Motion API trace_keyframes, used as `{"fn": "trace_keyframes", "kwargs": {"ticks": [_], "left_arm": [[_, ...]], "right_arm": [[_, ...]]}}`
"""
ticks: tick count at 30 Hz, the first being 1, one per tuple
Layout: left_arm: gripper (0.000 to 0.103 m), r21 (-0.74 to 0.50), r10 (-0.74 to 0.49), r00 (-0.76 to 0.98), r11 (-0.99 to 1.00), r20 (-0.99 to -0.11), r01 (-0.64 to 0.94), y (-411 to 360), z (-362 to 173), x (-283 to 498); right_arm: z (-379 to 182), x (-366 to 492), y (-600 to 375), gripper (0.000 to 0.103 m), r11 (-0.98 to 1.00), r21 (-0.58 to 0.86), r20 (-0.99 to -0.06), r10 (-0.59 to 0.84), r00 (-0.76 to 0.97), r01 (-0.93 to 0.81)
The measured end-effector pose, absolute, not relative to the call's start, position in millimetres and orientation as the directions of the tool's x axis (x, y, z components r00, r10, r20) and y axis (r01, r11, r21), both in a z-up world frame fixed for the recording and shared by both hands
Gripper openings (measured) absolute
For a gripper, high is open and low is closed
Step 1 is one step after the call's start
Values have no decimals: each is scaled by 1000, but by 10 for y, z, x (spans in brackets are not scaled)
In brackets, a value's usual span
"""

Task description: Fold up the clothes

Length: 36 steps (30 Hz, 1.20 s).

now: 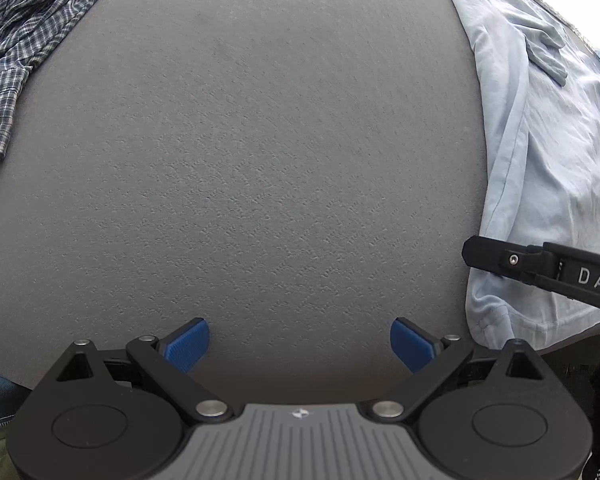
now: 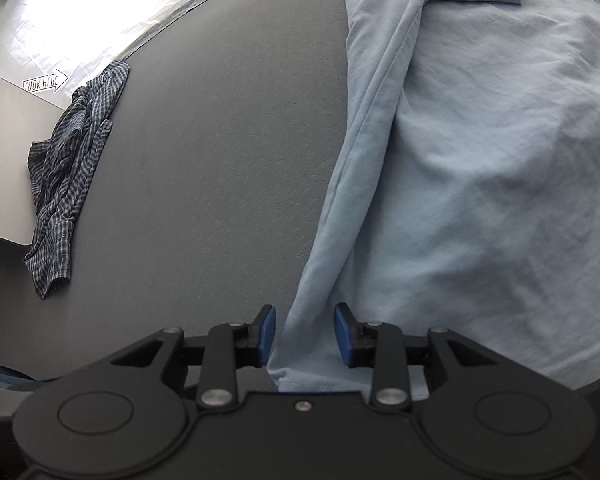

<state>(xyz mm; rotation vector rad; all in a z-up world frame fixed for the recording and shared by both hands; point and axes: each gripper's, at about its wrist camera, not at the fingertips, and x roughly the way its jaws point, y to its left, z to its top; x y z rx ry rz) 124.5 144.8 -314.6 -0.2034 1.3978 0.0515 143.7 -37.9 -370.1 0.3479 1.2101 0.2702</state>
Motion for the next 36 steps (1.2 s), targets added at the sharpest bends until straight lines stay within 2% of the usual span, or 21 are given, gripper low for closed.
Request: {"fn": "trace_keyframes", "kwargs": {"ticks": [1, 2, 4, 6, 12, 19, 25, 36], "left_arm": [[97, -109, -82, 173, 982, -982, -153, 1447, -3147, 1247], [97, -107, -80, 173, 983, -982, -149, 1435, -3147, 1258], [97, -106, -79, 175, 983, -981, -147, 1369, -3153, 1273], [97, -104, -77, 177, 984, -981, -148, 1374, -3145, 1272], [97, -110, -79, 191, 981, -978, -159, 1370, -3113, 1298], [97, -126, -85, 221, 977, -971, -175, 1108, -3032, 1381], [97, -129, -90, 230, 978, -969, -163, 665, -3006, 1388], [97, -133, -94, 224, 978, -970, -164, -134, -3009, 1327]], "right_arm": [[-3702, 1432, -364, 33, 919, 394, -863, 379, 334, -24], [-3705, 1422, -359, 24, 922, 387, -864, 371, 340, -22], [-3731, 1428, -362, 12, 915, 404, -859, 384, 338, -12], [-3741, 1421, -418, 8, 904, 426, -852, 398, 339, 9], [-3729, 1386, -616, 6, 838, 545, -792, 500, 349, 37], [-3638, 1349, -989, 4, 724, 689, -678, 633, 374, 25], [-3506, 1313, -1465, 3, 705, 709, -649, 648, 399, 10], [-3428, 1258, -2392, 3, 727, 687, -649, 614, 448, -2]]}}
